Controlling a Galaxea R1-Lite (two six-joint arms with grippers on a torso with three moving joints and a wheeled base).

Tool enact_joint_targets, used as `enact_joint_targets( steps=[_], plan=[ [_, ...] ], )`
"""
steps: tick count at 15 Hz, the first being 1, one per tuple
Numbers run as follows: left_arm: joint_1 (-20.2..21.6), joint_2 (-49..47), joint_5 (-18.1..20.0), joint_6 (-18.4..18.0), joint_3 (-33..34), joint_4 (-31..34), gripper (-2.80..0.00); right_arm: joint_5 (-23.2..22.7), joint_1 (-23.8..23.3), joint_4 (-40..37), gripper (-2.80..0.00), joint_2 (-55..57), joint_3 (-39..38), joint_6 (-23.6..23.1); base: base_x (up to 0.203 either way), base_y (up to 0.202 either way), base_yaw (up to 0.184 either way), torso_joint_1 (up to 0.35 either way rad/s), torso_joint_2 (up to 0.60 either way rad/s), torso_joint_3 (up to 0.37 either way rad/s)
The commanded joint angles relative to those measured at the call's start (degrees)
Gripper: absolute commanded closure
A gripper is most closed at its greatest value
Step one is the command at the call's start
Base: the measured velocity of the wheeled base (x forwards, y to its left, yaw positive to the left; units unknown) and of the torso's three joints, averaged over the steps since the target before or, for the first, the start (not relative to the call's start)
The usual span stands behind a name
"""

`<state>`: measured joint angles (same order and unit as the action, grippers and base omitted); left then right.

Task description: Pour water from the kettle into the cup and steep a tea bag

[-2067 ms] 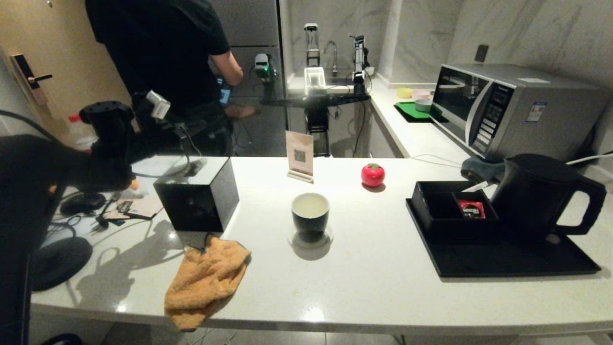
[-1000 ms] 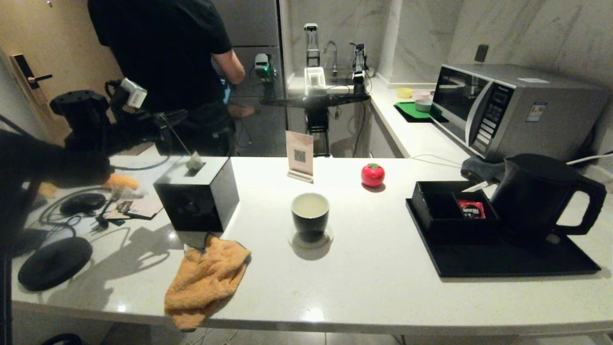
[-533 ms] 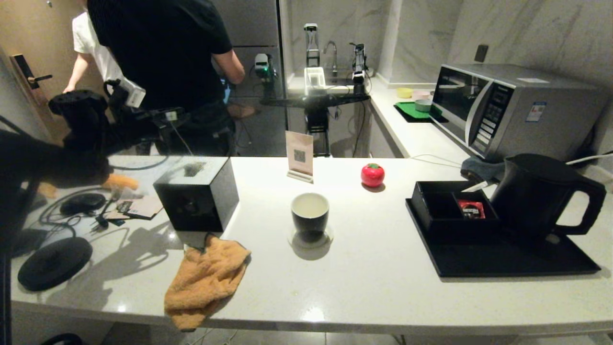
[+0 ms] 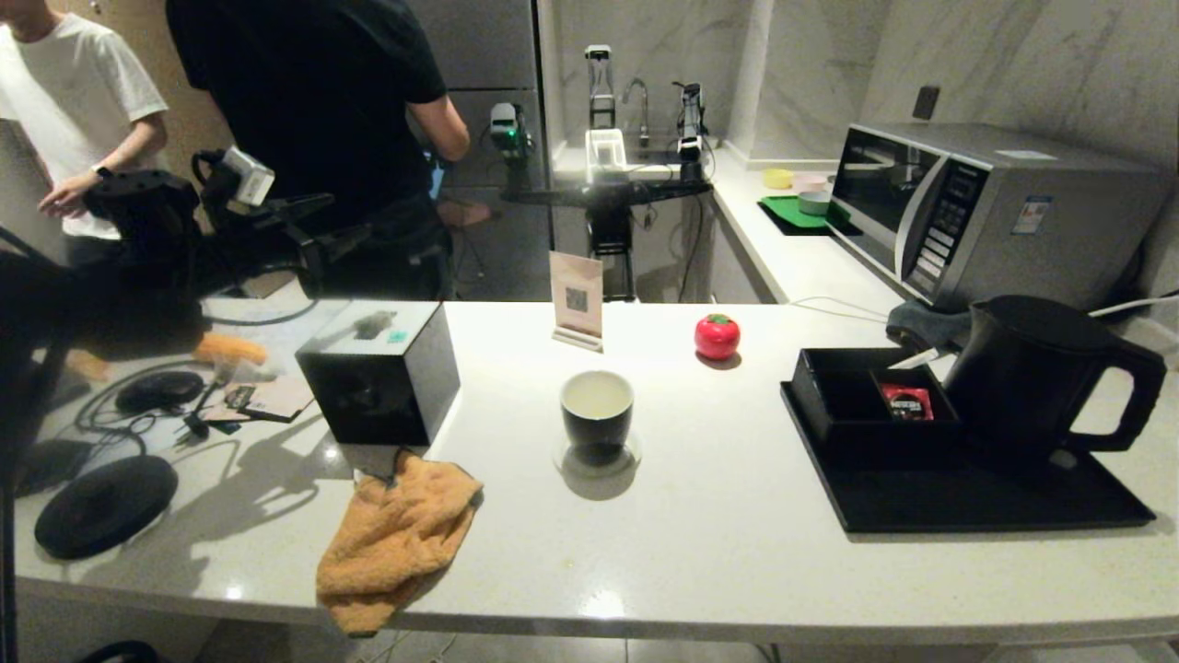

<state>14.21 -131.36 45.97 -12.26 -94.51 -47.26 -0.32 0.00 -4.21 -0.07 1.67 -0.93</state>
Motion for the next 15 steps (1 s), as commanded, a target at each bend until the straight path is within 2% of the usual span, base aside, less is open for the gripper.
enact_joint_targets(
  steps=[1,4,7,12,15],
  plan=[
    [-0.1,0.8,0.3,-0.4,0.0,-0.2,-2.80,0.0,0.0,0.0,0.00,0.1,0.0,0.0,0.000,0.000,0.000,0.000,0.00,0.000],
    [-0.3,4.9,0.3,-1.0,3.2,2.2,-2.80,0.0,0.0,0.0,0.00,0.1,0.0,0.0,0.000,0.000,0.000,0.000,0.00,0.000],
    [-1.0,12.2,0.2,-1.0,7.8,11.0,-2.80,0.0,0.0,0.0,0.00,0.1,0.0,0.0,0.000,0.000,0.000,0.000,0.00,0.000],
    [-3.0,21.3,-0.1,-0.9,8.9,26.1,-2.80,0.0,0.0,0.0,0.00,0.1,0.0,0.0,0.000,0.000,0.000,0.000,0.00,0.000],
    [-5.4,24.2,-0.2,2.2,8.8,30.8,-2.80,0.0,0.0,0.0,0.00,0.1,0.0,0.0,0.000,0.000,0.000,0.000,0.00,0.000]
  ],
)
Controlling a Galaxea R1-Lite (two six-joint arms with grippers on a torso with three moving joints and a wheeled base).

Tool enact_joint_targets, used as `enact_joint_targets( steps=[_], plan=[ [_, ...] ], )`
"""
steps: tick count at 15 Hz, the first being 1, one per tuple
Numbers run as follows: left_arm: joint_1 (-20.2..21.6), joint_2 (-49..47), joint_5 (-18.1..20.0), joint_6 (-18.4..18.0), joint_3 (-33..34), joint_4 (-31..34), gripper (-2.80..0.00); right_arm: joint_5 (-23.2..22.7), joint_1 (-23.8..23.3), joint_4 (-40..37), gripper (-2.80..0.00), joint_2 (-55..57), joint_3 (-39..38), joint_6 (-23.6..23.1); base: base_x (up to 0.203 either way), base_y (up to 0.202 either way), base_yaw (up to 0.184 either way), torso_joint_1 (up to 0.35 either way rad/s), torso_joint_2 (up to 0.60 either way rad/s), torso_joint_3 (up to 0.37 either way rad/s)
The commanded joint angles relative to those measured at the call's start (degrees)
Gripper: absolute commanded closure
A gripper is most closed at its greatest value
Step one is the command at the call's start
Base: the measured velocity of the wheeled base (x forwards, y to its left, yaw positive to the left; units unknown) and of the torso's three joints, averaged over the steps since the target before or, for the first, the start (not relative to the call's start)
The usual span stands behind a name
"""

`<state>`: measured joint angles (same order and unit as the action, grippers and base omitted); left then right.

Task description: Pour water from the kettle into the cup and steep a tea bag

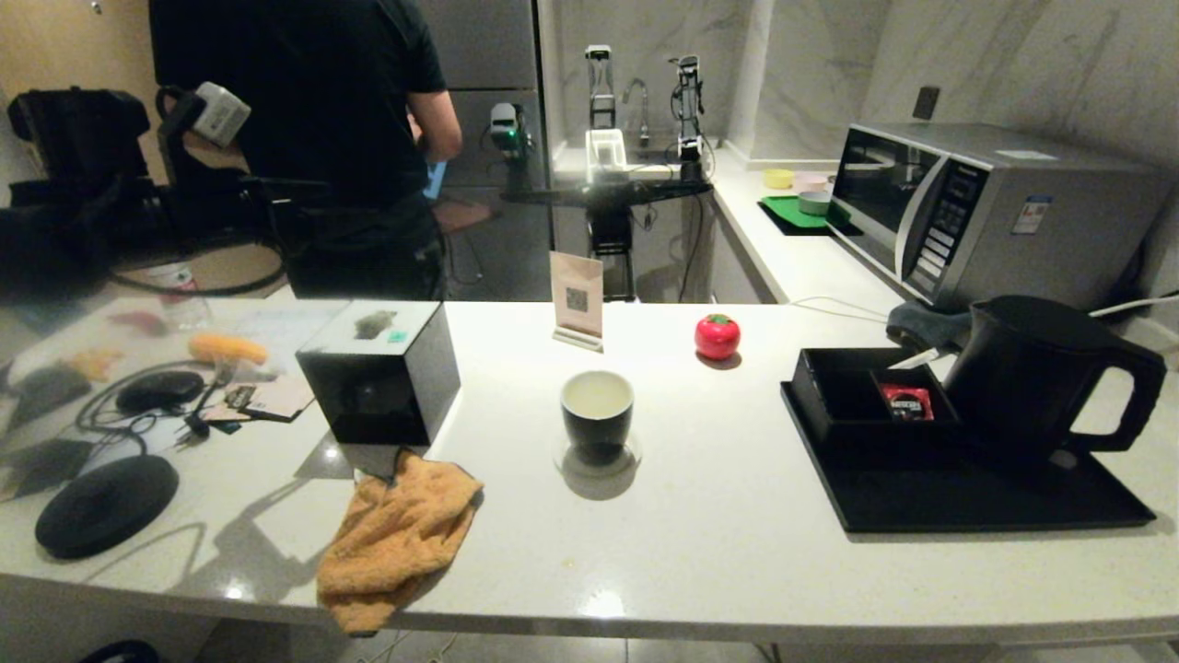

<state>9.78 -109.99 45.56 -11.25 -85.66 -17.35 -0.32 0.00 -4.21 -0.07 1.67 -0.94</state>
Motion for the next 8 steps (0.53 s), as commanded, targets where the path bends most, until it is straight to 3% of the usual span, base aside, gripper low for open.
enact_joint_targets(
  steps=[1,2,5,8],
  plan=[
    [-1.2,3.3,0.0,2.0,0.0,1.3,-1.60,0.0,0.0,0.0,0.00,0.1,0.0,0.0,0.000,0.000,0.000,0.000,0.00,0.000],
    [-1.6,3.5,-0.5,2.6,-0.3,1.4,0.00,0.0,0.0,0.0,0.00,0.1,0.0,0.0,0.000,0.000,0.000,0.000,0.00,0.000],
    [-2.8,2.8,-1.6,3.3,-0.6,1.9,0.00,0.0,0.0,0.0,0.00,0.1,0.0,0.0,0.000,0.000,0.000,0.000,0.00,0.000],
    [-4.1,2.4,-1.6,3.3,-1.8,8.3,0.00,0.0,0.0,0.0,0.00,0.1,0.0,0.0,0.000,0.000,0.000,0.000,0.00,0.000]
  ],
)
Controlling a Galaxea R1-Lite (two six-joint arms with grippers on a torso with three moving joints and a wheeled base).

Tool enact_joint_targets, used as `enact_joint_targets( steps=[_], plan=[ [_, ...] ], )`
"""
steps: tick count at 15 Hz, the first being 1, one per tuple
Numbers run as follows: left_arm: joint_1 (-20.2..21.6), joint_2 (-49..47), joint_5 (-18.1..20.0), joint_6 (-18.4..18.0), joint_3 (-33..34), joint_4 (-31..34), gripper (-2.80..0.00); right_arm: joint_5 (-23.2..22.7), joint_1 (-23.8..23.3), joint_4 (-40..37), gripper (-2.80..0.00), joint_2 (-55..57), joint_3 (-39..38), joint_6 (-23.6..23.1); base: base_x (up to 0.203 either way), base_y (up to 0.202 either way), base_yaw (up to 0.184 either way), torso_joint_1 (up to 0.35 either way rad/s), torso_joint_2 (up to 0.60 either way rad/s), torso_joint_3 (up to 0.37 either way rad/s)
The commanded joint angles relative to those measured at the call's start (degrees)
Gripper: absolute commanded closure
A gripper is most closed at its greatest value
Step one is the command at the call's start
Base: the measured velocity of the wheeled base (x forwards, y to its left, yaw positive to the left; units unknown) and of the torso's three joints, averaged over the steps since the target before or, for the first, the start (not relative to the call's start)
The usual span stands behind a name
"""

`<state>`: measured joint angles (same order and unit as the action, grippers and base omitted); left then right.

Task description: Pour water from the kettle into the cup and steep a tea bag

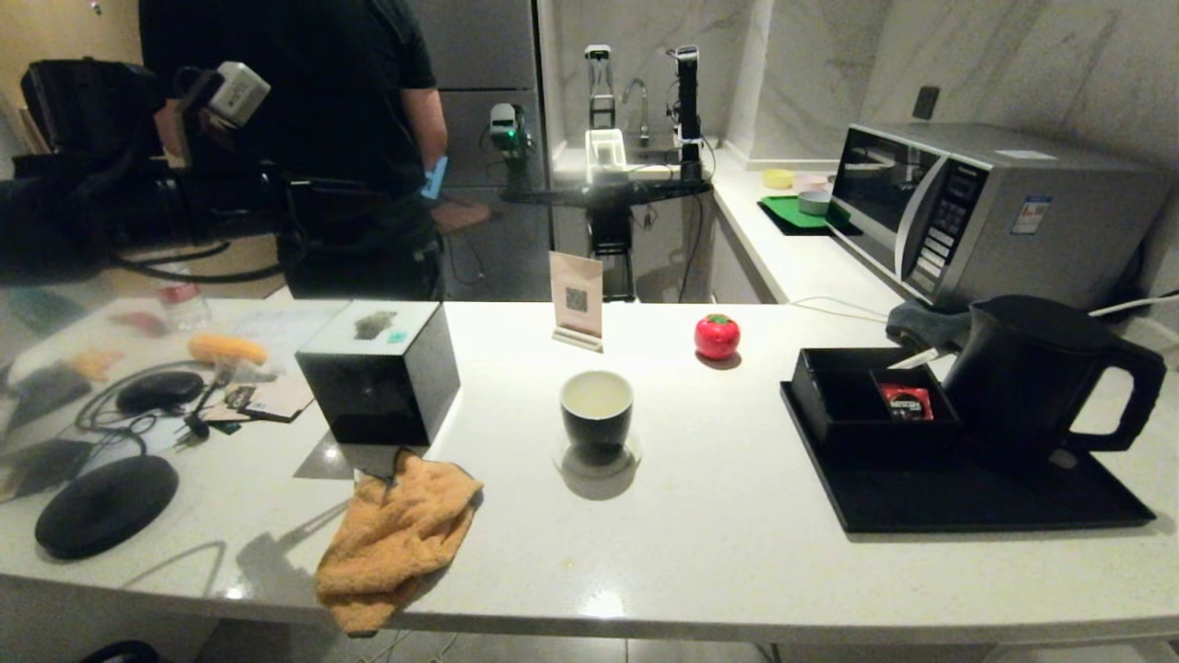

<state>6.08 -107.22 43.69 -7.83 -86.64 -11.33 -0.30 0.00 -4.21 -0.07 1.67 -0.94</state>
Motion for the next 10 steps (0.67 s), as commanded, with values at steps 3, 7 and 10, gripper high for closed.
enact_joint_targets(
  steps=[3,7,10],
  plan=[
    [-0.4,-2.8,0.3,-0.2,-6.4,8.5,0.00,0.0,0.0,0.0,0.00,0.1,0.0,0.0,0.000,0.000,0.000,0.000,0.00,0.000],
    [0.9,-7.8,0.3,0.2,-10.2,10.2,0.00,0.0,0.0,0.0,0.00,0.1,0.0,0.0,0.000,0.000,0.000,0.000,0.00,0.000],
    [1.9,-10.3,0.3,0.4,-12.1,13.9,0.00,0.0,0.0,0.0,0.00,0.1,0.0,0.0,0.000,0.000,0.000,0.000,0.00,0.000]
  ],
)
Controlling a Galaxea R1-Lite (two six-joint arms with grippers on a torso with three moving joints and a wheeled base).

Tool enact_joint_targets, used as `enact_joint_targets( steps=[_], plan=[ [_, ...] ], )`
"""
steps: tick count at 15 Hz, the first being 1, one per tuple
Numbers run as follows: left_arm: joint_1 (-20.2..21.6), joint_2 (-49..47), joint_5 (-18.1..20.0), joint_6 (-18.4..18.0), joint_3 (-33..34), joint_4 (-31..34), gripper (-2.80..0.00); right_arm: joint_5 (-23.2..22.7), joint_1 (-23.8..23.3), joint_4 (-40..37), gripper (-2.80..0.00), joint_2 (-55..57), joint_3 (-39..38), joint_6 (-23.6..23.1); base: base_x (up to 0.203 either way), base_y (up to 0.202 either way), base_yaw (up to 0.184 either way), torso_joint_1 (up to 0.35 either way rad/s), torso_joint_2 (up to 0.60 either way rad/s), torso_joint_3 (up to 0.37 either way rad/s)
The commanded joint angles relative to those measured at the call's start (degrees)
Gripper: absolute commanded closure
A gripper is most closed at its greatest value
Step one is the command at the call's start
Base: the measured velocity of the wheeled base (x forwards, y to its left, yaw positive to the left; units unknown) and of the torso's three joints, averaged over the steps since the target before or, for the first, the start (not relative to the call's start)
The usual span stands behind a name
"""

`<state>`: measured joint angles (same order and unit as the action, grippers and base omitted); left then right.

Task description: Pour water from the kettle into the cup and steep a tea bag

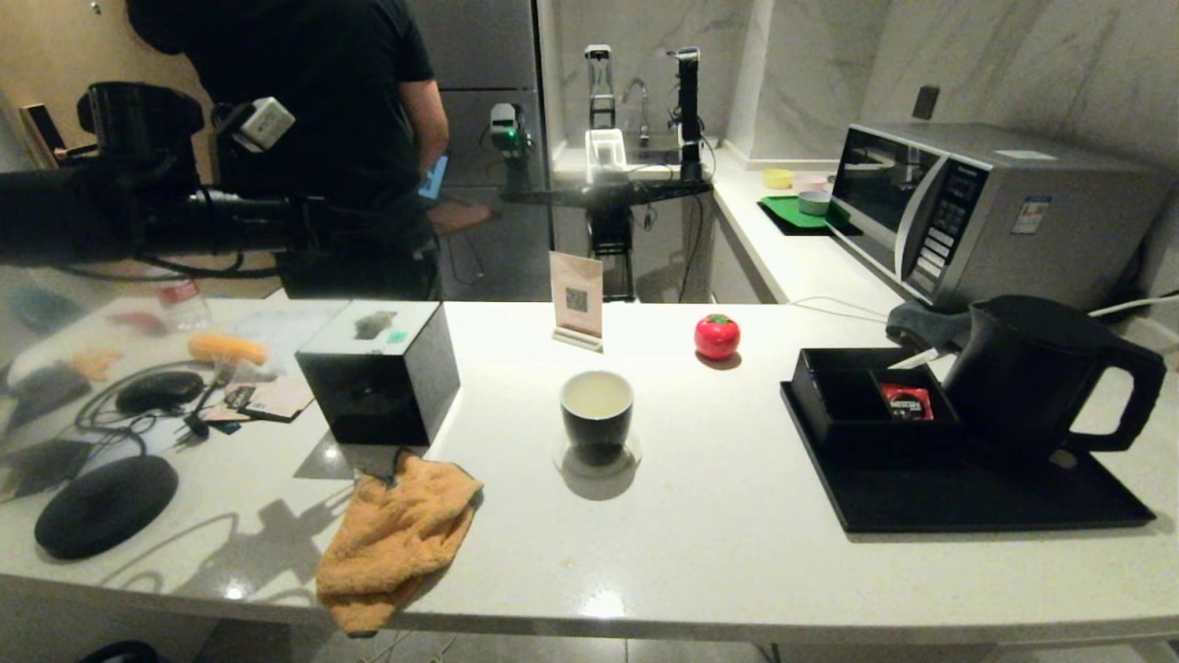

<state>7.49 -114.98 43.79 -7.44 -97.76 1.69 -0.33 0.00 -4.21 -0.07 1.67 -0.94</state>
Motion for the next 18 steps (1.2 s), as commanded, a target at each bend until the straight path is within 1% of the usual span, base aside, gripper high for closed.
enact_joint_targets(
  steps=[1,3,6,7,13,16,18],
  plan=[
    [0.6,-3.8,0.2,0.0,-2.1,1.8,0.00,0.0,0.0,0.0,0.00,0.1,0.0,0.0,0.000,0.000,0.000,0.000,0.00,0.000],
    [0.7,-6.7,0.2,-0.1,-6.6,4.1,0.00,0.0,0.0,0.0,0.00,0.1,0.0,0.0,0.000,0.000,0.000,0.000,0.00,0.000],
    [0.0,-10.7,0.2,-0.1,-15.4,11.8,0.00,0.0,0.0,0.0,0.00,0.1,0.0,0.0,0.000,0.000,0.000,0.000,0.00,0.000],
    [-0.4,-11.7,0.2,-0.1,-16.4,13.8,0.00,0.0,0.0,0.0,0.00,0.1,0.0,0.0,0.000,0.000,0.000,0.000,0.00,0.000],
    [-2.8,-12.5,0.2,-0.2,-16.4,18.1,0.00,0.0,0.0,0.0,0.00,0.1,0.0,0.0,0.000,0.000,0.000,0.000,0.00,0.000],
    [-3.2,-12.6,0.1,-0.7,-16.4,21.2,0.00,0.0,0.0,0.0,0.00,0.1,0.0,0.0,0.000,0.000,0.000,0.000,0.00,0.000],
    [-3.1,-12.4,-0.2,-2.9,-16.4,24.4,0.00,0.0,0.0,0.0,0.00,0.1,0.0,0.0,0.000,0.000,0.000,0.000,0.00,0.000]
  ],
)
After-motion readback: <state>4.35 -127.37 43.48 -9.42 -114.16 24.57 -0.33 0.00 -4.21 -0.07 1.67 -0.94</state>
